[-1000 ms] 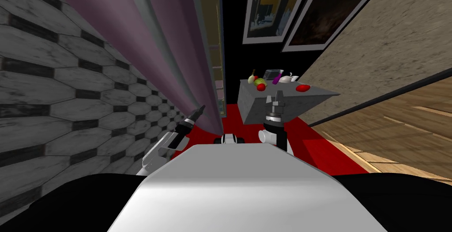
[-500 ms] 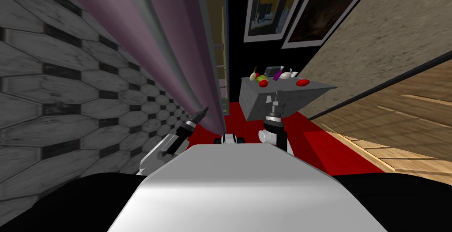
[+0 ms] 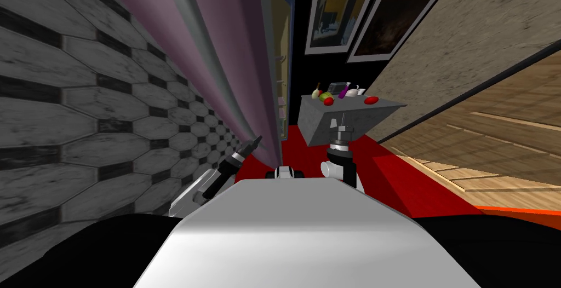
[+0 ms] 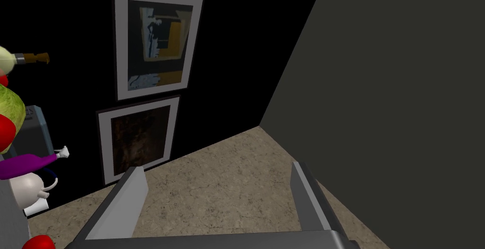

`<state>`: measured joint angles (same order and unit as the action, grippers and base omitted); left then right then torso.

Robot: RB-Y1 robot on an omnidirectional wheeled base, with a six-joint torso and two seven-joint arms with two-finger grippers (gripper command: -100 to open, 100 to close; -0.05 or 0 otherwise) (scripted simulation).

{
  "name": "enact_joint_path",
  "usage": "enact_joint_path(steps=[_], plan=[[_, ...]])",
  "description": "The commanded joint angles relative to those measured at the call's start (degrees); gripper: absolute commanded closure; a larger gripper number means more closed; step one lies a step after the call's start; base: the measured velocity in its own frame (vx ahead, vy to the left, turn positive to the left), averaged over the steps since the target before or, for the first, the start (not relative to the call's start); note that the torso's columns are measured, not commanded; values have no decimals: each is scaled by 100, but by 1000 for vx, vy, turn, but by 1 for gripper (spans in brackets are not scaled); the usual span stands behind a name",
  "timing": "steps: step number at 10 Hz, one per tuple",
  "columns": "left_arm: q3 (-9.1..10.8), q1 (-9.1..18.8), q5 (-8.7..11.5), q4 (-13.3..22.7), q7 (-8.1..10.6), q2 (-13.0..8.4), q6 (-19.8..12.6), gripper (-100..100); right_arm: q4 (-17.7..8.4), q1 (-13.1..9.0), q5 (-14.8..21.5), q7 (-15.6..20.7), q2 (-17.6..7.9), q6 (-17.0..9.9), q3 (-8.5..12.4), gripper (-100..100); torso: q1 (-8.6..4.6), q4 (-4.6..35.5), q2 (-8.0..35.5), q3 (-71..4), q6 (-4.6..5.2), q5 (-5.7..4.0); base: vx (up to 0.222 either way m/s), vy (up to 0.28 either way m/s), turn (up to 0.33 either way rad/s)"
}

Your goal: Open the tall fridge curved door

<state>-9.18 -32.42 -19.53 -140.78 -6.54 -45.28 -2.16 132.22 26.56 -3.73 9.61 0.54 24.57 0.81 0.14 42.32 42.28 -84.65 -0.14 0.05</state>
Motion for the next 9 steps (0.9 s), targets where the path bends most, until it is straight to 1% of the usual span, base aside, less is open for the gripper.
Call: enact_joint_path(steps=[1, 2, 3, 4, 5, 6, 7, 9], plan=[[-107, -77, 18, -145, 30, -130, 139, 100, 0, 1, 0, 0, 1, 0, -1, 0, -16, 2, 12, 13, -3, 0, -112, 166, -29], [-107, -77, 18, -145, 30, -130, 139, 100, 0, 1, 0, 0, 0, 0, 0, 0, -2, 5, 41, 31, -4, 3, -106, 132, -55], [-187, -142, 11, -223, 26, -208, 243, 100, 0, 1, 0, 0, 1, 0, -1, 0, -9, 4, 54, 44, -4, 7, -127, 163, -28], [-187, -142, 11, -223, 26, -208, 243, 100, 0, 1, 0, 0, 0, 0, 0, 0, -2, 5, 76, 58, -2, 9, -150, 157, -55], [-267, -207, 4, -301, 22, -285, 347, 100, 0, 0, 0, 0, 1, 0, 0, 0, -17, 5, 91, 69, -2, 9, -163, 173, -101], [-267, -207, 4, -301, 22, -285, 347, 100, 0, 0, 0, 0, 0, 0, 0, 0, -33, 1, 121, 93, -2, 7, -149, 155, -76], [-267, -207, 4, -301, 22, -285, 347, 100, 0, 1, 0, 0, 0, 0, 0, 0, -62, 4, 135, 106, -1, 0, -82, 71, 21], [-267, -207, 4, -301, 22, -285, 347, 100, 0, 2, 0, 0, 2, 0, -2, 0, -101, 0, 116, 94, -2, -14, 14, -9, -8]])
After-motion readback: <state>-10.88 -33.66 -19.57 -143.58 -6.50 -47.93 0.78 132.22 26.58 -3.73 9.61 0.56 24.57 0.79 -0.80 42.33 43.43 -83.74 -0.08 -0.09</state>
